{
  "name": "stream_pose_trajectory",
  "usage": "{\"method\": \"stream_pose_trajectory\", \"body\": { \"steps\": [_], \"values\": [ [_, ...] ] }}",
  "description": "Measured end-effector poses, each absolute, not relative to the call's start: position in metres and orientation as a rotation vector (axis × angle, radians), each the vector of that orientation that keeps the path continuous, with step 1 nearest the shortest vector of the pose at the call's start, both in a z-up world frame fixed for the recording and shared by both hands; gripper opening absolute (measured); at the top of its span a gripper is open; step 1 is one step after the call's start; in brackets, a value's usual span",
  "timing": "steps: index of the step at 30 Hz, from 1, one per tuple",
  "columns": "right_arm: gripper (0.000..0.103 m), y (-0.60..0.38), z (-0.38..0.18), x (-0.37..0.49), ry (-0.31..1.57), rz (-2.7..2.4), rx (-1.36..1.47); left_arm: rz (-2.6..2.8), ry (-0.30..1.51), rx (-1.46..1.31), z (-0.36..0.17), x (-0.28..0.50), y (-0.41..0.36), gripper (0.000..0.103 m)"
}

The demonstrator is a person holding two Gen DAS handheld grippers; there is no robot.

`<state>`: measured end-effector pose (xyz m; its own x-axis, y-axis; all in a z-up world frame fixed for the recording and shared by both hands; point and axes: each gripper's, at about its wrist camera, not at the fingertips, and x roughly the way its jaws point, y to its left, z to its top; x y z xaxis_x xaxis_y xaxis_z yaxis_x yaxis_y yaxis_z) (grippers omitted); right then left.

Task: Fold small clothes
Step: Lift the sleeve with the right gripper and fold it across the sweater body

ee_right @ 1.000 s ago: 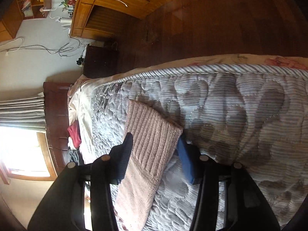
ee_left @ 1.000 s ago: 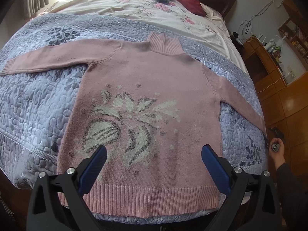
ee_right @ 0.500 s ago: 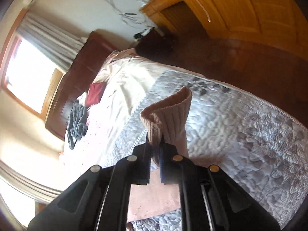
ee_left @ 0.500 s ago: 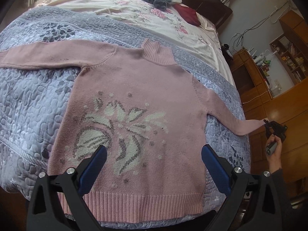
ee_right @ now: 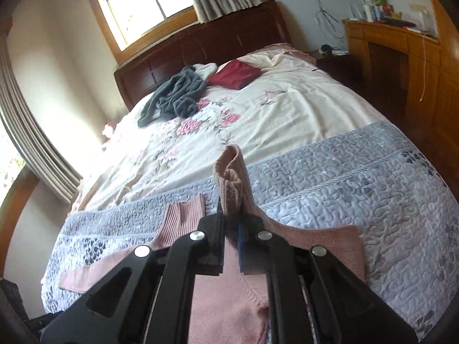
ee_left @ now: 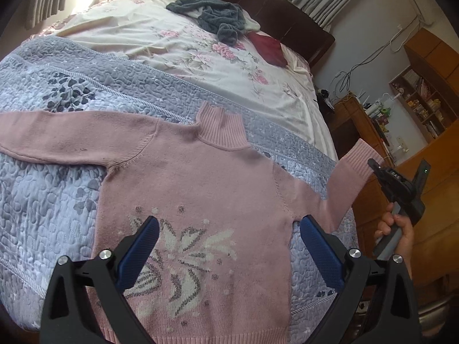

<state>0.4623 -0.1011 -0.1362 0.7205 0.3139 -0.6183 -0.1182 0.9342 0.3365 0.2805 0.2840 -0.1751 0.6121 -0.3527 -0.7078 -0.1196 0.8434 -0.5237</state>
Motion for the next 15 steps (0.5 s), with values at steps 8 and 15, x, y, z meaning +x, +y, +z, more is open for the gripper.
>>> {"method": "stream_pose_trajectory", "body": {
  "steps": [8, 15],
  "values": [
    [0.006, 0.034, -0.248, 0.46, 0.893, 0.281, -0.033, -0.214, 0.933, -0.615, -0.203, 0.317, 0.299, 0.099],
    [0.025, 0.084, -0.341, 0.443, 1.034, 0.329, -0.184, -0.37, 1.054, -0.841, -0.267, 0.372, 0.295, 0.099]
  ]
}}
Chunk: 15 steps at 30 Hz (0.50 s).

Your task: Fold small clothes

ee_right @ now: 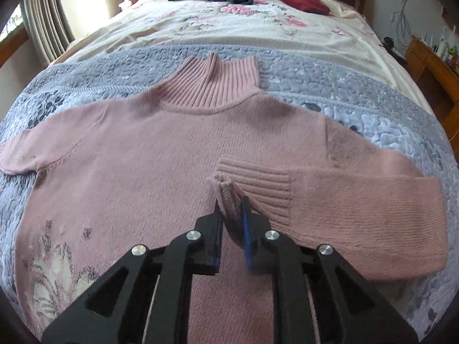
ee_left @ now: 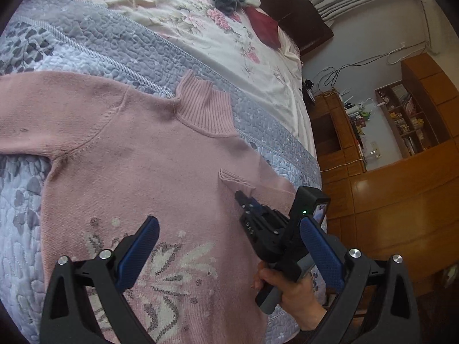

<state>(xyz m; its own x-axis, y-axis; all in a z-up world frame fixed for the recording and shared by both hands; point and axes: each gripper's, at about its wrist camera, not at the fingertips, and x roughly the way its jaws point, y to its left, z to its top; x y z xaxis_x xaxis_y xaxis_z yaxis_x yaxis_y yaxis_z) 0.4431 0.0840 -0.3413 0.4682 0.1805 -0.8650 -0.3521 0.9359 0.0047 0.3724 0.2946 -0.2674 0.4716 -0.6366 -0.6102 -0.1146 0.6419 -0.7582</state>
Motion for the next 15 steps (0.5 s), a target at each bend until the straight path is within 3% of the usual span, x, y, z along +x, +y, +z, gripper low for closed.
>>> {"method": "stream_pose_trajectory", "body": {
  "steps": [1, 2, 3, 10, 15],
  "values": [
    [0.036, 0.082, -0.343, 0.438, 1.043, 0.338, -0.173, -0.403, 1.076, -0.875, -0.278, 0.383, 0.289, 0.099],
    [0.058, 0.078, -0.341, 0.431, 1.029, 0.345, -0.166, -0.424, 1.099, -0.903, -0.289, 0.393, 0.281, 0.099],
    [0.065, 0.071, -0.336, 0.421, 0.998, 0.344, -0.164, -0.447, 1.12, -0.923, -0.298, 0.404, 0.273, 0.099],
    [0.068, -0.001, -0.298, 0.337, 0.967, 0.331, 0.016, -0.514, 1.298, -1.005, -0.363, 0.466, 0.208, 0.099],
    [0.07, -0.048, -0.293, 0.27, 1.0, 0.265, 0.152, -0.464, 1.448, -0.838, -0.393, 0.489, 0.171, 0.097]
  ]
}}
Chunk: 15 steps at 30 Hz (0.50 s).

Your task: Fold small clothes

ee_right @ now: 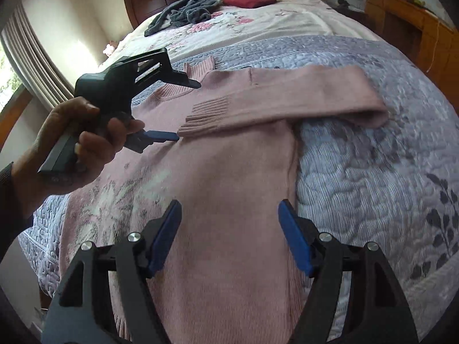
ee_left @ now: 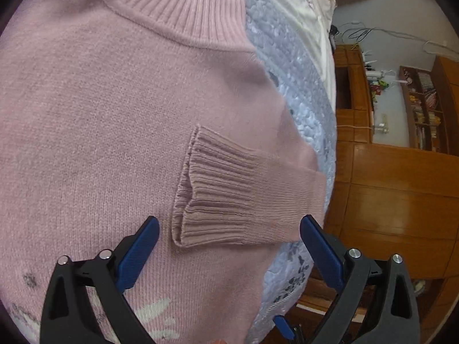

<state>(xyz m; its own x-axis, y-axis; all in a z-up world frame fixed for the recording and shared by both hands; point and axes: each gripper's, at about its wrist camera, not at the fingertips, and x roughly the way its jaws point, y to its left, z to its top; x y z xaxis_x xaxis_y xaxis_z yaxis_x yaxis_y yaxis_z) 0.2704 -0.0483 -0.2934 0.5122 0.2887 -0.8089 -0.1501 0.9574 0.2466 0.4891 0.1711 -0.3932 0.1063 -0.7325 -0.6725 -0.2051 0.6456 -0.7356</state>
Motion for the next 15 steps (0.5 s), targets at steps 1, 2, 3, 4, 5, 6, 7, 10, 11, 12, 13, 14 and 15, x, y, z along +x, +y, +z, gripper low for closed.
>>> {"method": "stream_pose_trajectory", "body": {
  "steps": [1, 2, 3, 4, 5, 6, 7, 10, 11, 12, 13, 14, 15],
  "values": [
    [0.07, -0.054, -0.293, 0.261, 1.006, 0.255, 0.165, -0.464, 1.45, -0.811, -0.393, 0.491, 0.166, 0.097],
    [0.07, -0.058, -0.293, 0.251, 1.011, 0.244, 0.18, -0.463, 1.446, -0.791, -0.392, 0.492, 0.163, 0.096],
    [0.07, -0.061, -0.292, 0.243, 1.016, 0.235, 0.199, -0.455, 1.443, -0.776, -0.391, 0.493, 0.161, 0.093],
    [0.07, -0.063, -0.292, 0.236, 1.025, 0.233, 0.218, -0.422, 1.456, -0.741, -0.39, 0.495, 0.161, 0.059],
    [0.07, -0.064, -0.292, 0.23, 1.033, 0.235, 0.233, -0.39, 1.467, -0.725, -0.39, 0.496, 0.163, 0.012],
    [0.07, -0.063, -0.291, 0.225, 1.037, 0.236, 0.242, -0.393, 1.466, -0.758, -0.392, 0.496, 0.169, 0.009],
    [0.07, -0.062, -0.29, 0.22, 1.037, 0.24, 0.244, -0.402, 1.465, -0.78, -0.391, 0.496, 0.172, 0.009],
    [0.07, -0.054, -0.288, 0.209, 1.038, 0.256, 0.23, -0.431, 1.424, -0.779, -0.37, 0.493, 0.181, 0.008],
    [0.07, -0.054, -0.287, 0.209, 1.038, 0.26, 0.231, -0.447, 1.399, -0.779, -0.357, 0.492, 0.187, 0.008],
    [0.07, -0.053, -0.286, 0.208, 1.038, 0.263, 0.229, -0.463, 1.372, -0.777, -0.343, 0.491, 0.193, 0.008],
    [0.07, -0.053, -0.285, 0.208, 1.039, 0.267, 0.225, -0.478, 1.341, -0.768, -0.329, 0.492, 0.2, 0.008],
    [0.07, -0.051, -0.283, 0.207, 1.039, 0.271, 0.221, -0.49, 1.306, -0.759, -0.311, 0.491, 0.209, 0.008],
    [0.07, -0.051, -0.281, 0.207, 1.037, 0.276, 0.221, -0.498, 1.275, -0.747, -0.295, 0.49, 0.219, 0.008]
  ]
}}
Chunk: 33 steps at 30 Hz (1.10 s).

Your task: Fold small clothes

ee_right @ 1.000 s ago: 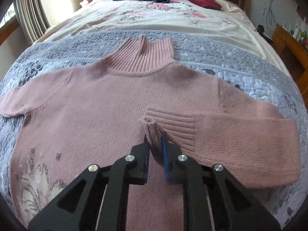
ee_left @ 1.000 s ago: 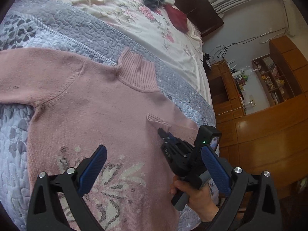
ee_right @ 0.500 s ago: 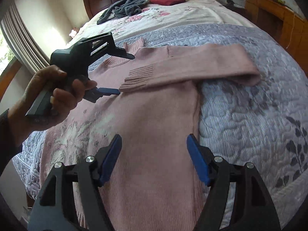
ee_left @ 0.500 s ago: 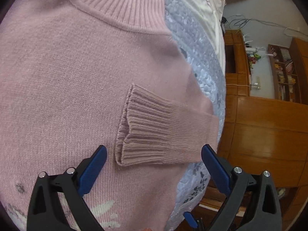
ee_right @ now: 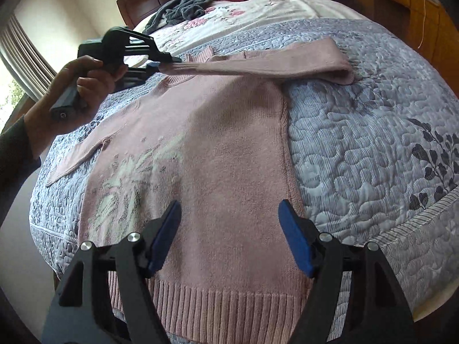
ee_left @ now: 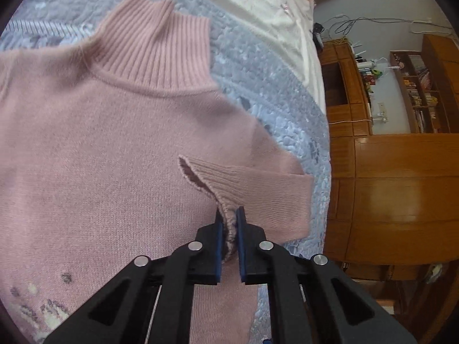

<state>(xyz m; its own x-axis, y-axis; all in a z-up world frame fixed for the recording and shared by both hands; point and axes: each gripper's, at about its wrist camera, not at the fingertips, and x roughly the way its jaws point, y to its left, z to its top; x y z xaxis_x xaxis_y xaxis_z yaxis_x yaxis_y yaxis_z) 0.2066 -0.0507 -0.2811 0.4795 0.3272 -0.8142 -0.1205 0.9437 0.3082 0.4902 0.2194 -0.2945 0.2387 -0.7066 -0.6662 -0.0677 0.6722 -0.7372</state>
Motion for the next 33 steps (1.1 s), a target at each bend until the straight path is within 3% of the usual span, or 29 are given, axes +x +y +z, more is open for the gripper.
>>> {"method": "stream_pose_trajectory", "body": {
  "steps": [5, 10, 18, 27, 30, 33],
  "values": [
    [0.07, -0.042, -0.276, 0.205, 1.041, 0.296, 0.243, -0.474, 1.158, -0.702, -0.229, 0.489, 0.284, 0.008],
    [0.07, -0.022, -0.277, 0.203, 1.062, 0.328, 0.256, -0.376, 1.11, -0.702, -0.212, 0.5, 0.351, 0.008],
    [0.07, -0.002, -0.284, 0.2, 1.099, 0.367, 0.213, -0.266, 1.171, -0.751, -0.261, 0.492, 0.429, 0.008],
    [0.07, 0.004, -0.291, 0.207, 1.117, 0.369, 0.208, -0.14, 1.302, -0.739, -0.347, 0.485, 0.446, 0.009],
    [0.07, 0.008, -0.289, 0.209, 1.115, 0.377, 0.201, 0.008, 1.322, -0.644, -0.352, 0.482, 0.452, 0.018],
    [0.07, 0.011, -0.286, 0.21, 1.106, 0.387, 0.206, -0.04, 1.206, -0.639, -0.33, 0.471, 0.444, 0.026]
  ]
}}
